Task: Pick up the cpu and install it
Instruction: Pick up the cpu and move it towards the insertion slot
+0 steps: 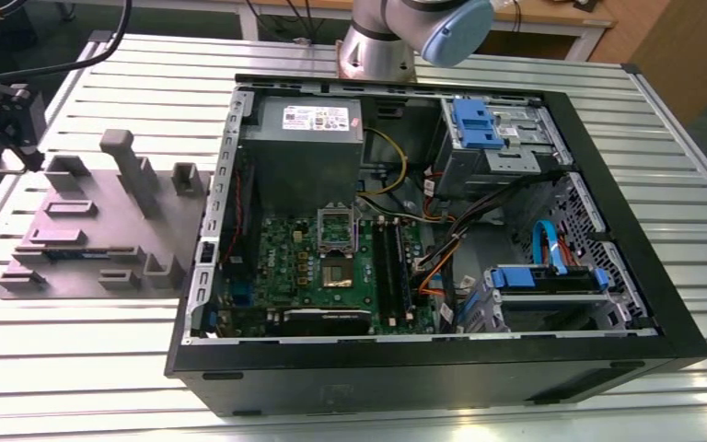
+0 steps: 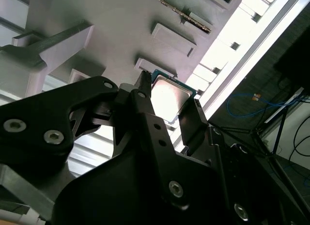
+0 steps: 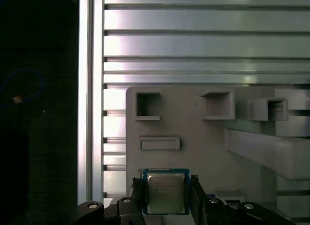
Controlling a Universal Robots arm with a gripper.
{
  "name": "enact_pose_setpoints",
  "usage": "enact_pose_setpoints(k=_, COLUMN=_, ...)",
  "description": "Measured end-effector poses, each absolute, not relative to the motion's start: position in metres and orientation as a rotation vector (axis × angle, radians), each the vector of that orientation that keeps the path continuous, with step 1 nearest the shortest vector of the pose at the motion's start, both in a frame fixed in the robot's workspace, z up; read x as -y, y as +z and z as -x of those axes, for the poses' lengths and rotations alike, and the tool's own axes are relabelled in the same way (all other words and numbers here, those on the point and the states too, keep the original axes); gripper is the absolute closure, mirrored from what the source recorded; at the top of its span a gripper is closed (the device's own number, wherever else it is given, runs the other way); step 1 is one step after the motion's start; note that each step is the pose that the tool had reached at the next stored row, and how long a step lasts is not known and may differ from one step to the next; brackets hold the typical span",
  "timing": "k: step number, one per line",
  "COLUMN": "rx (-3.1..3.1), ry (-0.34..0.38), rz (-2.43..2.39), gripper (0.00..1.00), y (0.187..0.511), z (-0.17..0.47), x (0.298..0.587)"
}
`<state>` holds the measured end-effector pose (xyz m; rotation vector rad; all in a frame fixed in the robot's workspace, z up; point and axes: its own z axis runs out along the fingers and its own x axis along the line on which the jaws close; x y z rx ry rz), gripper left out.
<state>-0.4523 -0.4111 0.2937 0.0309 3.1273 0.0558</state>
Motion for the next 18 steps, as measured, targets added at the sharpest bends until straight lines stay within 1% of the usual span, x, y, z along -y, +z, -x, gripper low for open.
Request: enact_pose_setpoints(k=18, rx=-3.127, ry=0.056, rz=-0.031, gripper=0.53, y=0.2996, z=0.4523, x=0.4110)
